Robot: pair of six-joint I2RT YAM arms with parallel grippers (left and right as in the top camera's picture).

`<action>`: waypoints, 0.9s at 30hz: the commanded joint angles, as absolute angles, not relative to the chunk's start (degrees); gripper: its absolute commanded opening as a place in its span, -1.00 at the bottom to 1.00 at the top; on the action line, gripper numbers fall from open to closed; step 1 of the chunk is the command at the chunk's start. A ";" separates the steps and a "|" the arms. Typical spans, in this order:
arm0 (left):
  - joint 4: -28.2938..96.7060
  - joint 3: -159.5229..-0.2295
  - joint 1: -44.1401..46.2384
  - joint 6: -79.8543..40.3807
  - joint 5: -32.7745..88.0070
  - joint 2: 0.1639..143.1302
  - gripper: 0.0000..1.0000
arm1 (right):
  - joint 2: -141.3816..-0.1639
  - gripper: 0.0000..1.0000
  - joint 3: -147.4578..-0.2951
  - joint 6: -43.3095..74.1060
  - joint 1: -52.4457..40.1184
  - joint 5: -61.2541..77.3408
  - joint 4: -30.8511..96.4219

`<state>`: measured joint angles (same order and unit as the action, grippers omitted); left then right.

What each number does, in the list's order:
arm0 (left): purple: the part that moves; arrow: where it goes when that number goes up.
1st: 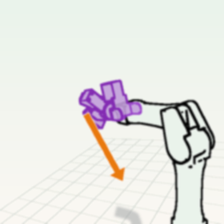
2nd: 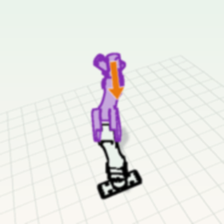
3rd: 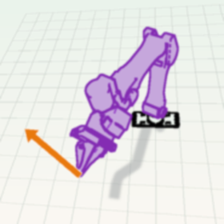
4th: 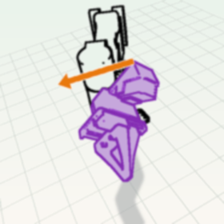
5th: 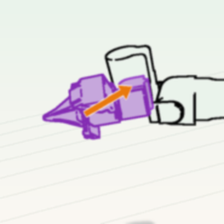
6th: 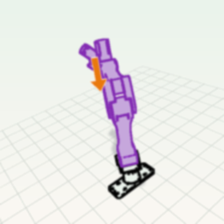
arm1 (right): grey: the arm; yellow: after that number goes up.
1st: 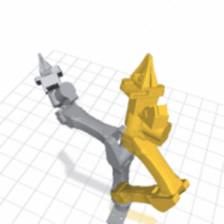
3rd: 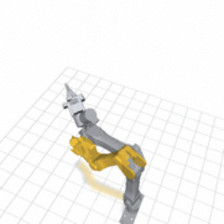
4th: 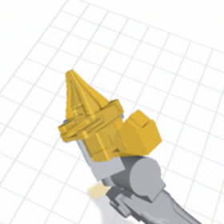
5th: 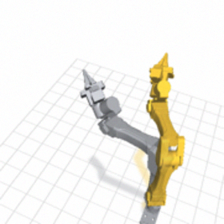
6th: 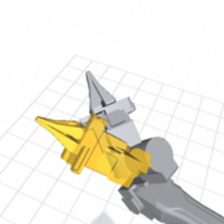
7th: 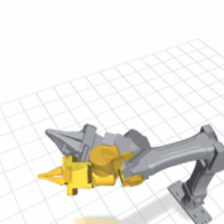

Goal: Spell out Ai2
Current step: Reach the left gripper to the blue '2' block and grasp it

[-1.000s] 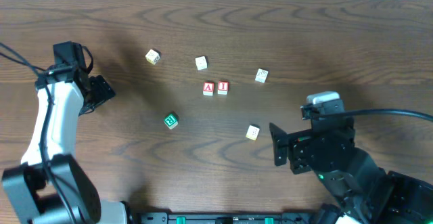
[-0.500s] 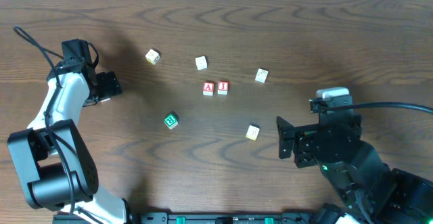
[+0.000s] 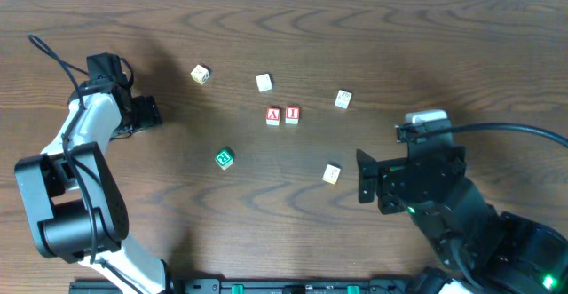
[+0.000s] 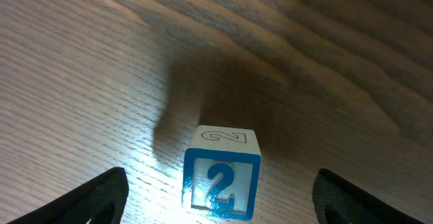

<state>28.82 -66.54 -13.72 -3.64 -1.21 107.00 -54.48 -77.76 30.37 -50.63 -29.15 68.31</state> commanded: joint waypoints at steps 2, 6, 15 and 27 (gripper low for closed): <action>28.23 -67.51 -13.43 -4.99 -0.56 107.96 0.64 | -54.76 0.98 -77.82 29.74 -49.78 -29.56 68.34; 28.12 -67.51 -13.43 -5.10 -0.56 108.01 0.38 | -54.76 0.99 -77.82 29.71 -49.78 -29.56 68.36; 28.18 -67.53 -13.45 -6.46 -0.60 108.03 0.01 | -54.76 0.99 -77.82 29.71 -49.78 -29.61 68.36; 28.23 -67.51 -13.47 -6.96 -0.62 108.03 -0.31 | -54.74 0.99 -77.84 29.69 -49.78 -29.58 68.36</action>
<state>28.16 -66.54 -13.65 -6.26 -0.38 107.31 -54.92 -77.76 30.35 -50.63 -29.12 68.31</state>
